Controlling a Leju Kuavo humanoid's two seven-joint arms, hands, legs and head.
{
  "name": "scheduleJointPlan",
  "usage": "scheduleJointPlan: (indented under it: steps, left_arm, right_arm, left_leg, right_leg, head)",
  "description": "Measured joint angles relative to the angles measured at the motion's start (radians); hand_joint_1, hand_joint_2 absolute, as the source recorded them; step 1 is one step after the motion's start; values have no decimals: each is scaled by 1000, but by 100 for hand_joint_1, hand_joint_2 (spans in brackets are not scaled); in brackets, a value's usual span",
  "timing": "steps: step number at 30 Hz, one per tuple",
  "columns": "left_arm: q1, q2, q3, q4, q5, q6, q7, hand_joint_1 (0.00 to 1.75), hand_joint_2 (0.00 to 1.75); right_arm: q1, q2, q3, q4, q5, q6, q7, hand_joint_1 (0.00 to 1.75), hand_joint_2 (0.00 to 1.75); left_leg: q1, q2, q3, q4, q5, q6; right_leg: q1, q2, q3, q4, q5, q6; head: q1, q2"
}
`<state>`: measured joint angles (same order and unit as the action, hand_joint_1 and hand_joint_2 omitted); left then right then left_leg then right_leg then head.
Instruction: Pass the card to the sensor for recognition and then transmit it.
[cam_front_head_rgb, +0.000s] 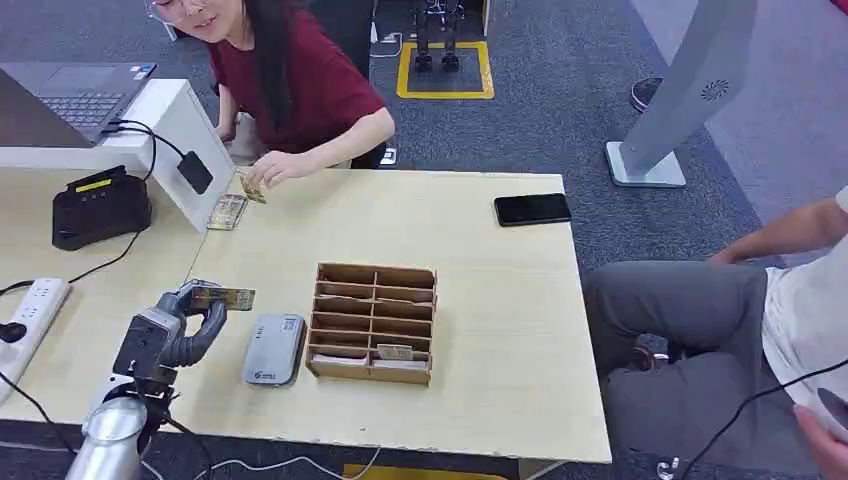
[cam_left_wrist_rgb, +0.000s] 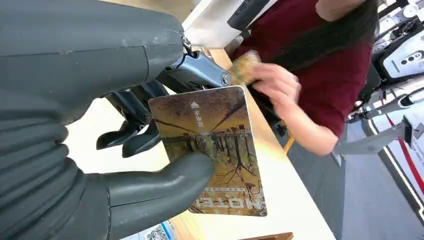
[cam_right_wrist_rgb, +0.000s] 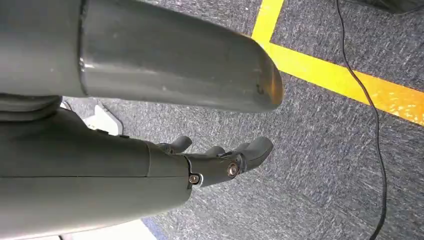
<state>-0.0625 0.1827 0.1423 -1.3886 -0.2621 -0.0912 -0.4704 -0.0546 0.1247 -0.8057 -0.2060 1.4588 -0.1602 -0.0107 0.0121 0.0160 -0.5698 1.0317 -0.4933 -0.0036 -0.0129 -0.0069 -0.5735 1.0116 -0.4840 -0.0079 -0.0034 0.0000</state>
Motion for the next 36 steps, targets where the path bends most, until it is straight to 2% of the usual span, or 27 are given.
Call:
scheduleJointPlan:
  steps: [5,15,24,29,36]
  left_arm:
    - [3,0,2,0,-8,-5,17,175,175]
    - [73,-13,-15,0,11,-98,9,175,175]
    - [144,26,-21,0,22,-145,3,175,175]
    - [152,14,-39,2,-56,-94,14,175,175]
    - [133,2,-55,14,-101,-49,36,175,175]
  right_arm:
    - [0,0,0,0,8,0,7,0,0]
    - [2,0,0,0,18,-8,3,0,0]
    - [2,-5,-1,0,34,-10,-1,0,0]
    - [2,-5,-1,0,36,-10,2,0,0]
    - [2,-5,-1,0,38,-11,5,0,0]
  left_leg:
    - [0,0,0,0,0,0]
    - [0,0,0,0,0,0]
    - [0,1,0,0,0,0]
    - [0,0,0,0,0,0]
    - [0,0,0,0,0,0]
  right_leg:
    - [0,0,0,0,0,0]
    - [0,0,0,0,0,0]
    - [0,0,0,0,0,0]
    - [0,0,0,0,0,0]
    - [0,0,0,0,0,0]
  head:
    - [0,0]
    - [0,0]
    - [0,0]
    - [0,0]
    - [0,0]
